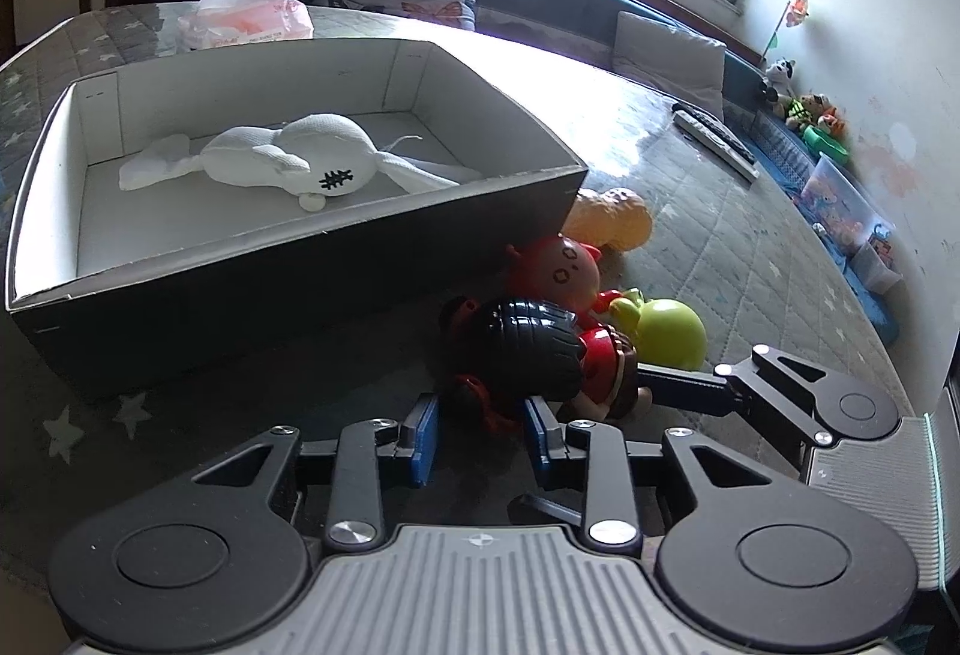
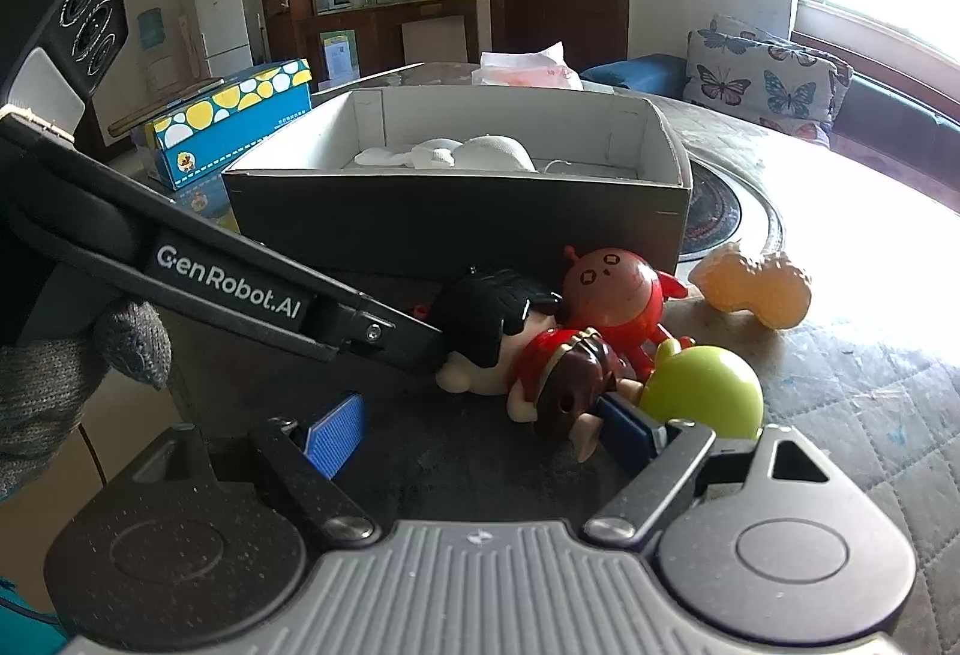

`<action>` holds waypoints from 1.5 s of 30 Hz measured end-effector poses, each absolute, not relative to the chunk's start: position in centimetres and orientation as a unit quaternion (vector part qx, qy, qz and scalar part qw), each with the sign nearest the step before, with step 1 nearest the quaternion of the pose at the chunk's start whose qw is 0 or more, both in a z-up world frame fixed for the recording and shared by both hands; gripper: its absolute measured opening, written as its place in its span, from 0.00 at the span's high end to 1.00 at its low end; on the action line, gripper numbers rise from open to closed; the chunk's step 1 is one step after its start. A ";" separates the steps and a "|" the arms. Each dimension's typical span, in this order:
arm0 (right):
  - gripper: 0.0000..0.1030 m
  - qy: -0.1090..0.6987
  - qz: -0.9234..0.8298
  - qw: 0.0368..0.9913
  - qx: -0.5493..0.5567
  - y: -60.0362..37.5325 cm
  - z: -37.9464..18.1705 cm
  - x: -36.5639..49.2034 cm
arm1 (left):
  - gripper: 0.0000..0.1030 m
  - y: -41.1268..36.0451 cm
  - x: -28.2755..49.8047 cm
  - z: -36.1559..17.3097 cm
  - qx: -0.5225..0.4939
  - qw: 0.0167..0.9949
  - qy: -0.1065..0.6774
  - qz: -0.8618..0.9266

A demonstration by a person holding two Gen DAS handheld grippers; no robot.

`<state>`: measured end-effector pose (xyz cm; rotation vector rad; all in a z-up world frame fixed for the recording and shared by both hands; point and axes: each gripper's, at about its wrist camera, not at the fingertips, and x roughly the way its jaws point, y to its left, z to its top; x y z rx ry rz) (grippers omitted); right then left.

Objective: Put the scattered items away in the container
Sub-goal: 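Move the left tool down onto the black-haired doll figure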

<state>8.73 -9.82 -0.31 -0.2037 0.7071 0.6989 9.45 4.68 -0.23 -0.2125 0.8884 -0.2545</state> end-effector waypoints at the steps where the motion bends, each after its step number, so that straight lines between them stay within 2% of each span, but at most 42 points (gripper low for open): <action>1: 0.16 0.339 0.334 0.874 -0.099 -9.9 -0.3 8.7 | 0.68 4.5 9.3 -0.2 -0.099 0.889 0.428 -0.125; 23: 0.16 0.355 0.325 0.869 -0.114 -13.6 0.0 5.8 | 0.67 0.2 7.2 -0.9 -0.040 0.870 0.457 -0.180; 36: 0.16 0.351 0.324 0.870 -0.123 -13.5 0.2 6.4 | 0.67 1.5 7.3 -0.3 -0.057 0.874 0.451 -0.171; 45: 0.16 0.352 0.323 0.871 -0.111 -14.1 0.5 6.5 | 0.67 3.8 7.5 0.6 -0.115 0.877 0.433 -0.173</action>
